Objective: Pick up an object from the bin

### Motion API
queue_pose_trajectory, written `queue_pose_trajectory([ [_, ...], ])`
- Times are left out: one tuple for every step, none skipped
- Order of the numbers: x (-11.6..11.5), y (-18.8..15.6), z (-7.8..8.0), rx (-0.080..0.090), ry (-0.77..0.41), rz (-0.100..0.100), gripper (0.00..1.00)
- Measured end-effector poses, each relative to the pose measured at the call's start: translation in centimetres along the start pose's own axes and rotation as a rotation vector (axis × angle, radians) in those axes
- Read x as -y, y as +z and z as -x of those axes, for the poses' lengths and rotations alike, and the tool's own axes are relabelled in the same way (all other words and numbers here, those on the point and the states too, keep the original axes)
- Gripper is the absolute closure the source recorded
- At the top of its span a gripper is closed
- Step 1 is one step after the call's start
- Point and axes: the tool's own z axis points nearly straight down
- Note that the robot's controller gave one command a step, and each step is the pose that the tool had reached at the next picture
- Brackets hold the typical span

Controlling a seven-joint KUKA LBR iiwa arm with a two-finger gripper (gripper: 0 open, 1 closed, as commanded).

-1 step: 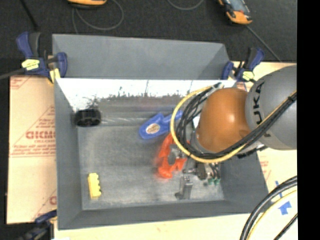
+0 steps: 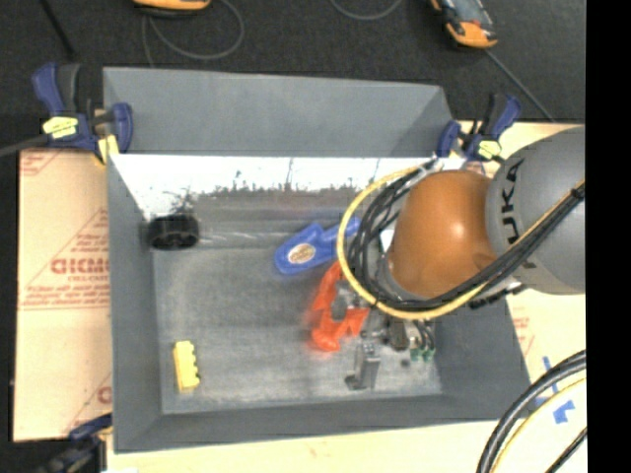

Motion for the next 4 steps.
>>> queue_pose_trajectory([
  [0.1, 1.9, 6.0, 0.003, 0.006, 0.001, 0.0],
  [0.6, 6.2, 6.9, 0.005, -0.012, -0.001, 0.0],
  [0.5, 7.5, 10.9, 0.001, 0.009, 0.001, 1.0],
  [0.5, 7.5, 10.9, 0.001, 0.009, 0.001, 1.0],
])
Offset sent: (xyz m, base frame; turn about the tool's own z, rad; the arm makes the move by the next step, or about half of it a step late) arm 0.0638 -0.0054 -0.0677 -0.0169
